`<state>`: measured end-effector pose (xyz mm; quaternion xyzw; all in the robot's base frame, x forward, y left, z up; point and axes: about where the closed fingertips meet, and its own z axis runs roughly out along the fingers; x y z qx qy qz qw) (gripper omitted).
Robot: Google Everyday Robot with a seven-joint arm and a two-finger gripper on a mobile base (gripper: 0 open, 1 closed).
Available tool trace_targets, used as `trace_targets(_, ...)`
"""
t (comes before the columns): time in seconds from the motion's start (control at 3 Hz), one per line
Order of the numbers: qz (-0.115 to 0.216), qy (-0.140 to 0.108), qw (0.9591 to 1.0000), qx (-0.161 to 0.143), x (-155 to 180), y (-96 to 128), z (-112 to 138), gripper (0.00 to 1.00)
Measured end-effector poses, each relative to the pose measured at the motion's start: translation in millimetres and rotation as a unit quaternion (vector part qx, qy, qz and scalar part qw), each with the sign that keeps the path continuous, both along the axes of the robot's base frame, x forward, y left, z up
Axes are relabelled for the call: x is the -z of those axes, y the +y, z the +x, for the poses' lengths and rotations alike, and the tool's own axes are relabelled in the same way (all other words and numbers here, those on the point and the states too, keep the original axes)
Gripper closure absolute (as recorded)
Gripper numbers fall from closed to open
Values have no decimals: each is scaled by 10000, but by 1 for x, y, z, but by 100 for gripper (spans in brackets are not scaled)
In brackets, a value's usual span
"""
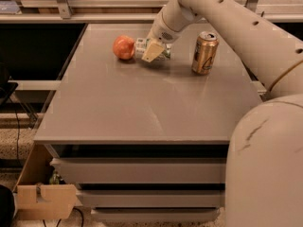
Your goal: Move 7up can near apple
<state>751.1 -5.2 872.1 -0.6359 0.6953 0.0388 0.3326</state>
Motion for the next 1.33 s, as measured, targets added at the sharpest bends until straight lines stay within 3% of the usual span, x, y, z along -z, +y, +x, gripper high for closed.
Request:
trace_targets(0.33, -16, 14, 10000, 32, 0, -4, 3, 82)
trace_targets(1.33, -63, 161, 9998, -99, 1, 3, 2, 13)
